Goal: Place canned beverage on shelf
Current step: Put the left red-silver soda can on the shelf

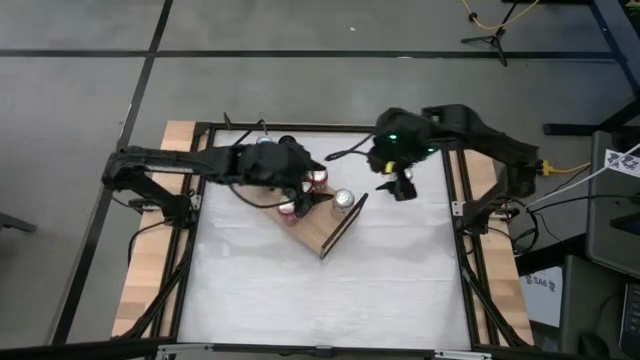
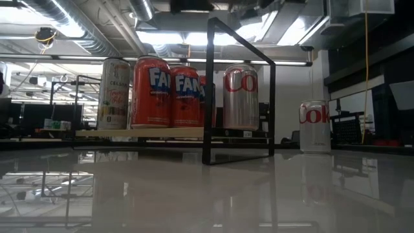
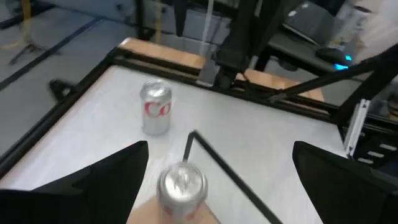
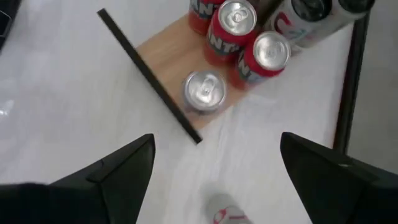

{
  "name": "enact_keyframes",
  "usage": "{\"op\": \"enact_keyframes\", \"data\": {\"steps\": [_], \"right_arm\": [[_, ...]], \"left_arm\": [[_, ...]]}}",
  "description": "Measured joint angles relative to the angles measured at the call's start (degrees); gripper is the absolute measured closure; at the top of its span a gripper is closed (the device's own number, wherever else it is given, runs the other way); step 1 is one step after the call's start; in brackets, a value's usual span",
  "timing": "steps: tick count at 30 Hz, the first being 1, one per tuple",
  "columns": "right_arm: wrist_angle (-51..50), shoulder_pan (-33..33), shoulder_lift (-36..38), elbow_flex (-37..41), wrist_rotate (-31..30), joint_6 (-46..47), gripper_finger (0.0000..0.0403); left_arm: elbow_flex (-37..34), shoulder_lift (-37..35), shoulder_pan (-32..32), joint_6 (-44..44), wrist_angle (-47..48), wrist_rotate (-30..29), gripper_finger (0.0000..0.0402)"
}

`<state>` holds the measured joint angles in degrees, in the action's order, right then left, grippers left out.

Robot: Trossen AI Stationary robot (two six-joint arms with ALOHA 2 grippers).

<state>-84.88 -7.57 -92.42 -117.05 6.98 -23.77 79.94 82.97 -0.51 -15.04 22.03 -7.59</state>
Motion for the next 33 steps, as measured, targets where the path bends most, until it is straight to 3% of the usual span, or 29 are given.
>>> {"op": "enact_keyframes", "data": {"steps": [7,17,23,33], "right_arm": [[6.54,0.00,10.95,13.32,-2.18,5.93,0.0058],[18.75,-0.04,21.66,32.47,-4.81,13.43,0.0058],[19.96,-0.04,22.02,36.18,-4.74,15.96,0.0058],[22.36,-0.04,22.05,38.05,-4.46,16.02,0.0058]], "left_arm": [[0.00,5.75,-6.19,8.05,-3.97,11.44,0.0008],[0.00,12.75,-9.52,20.84,-4.66,13.11,0.0008],[0.00,15.72,-9.62,25.81,-4.22,14.69,0.0008],[-0.02,18.16,-9.60,26.14,-2.82,18.88,0.0008]]}}
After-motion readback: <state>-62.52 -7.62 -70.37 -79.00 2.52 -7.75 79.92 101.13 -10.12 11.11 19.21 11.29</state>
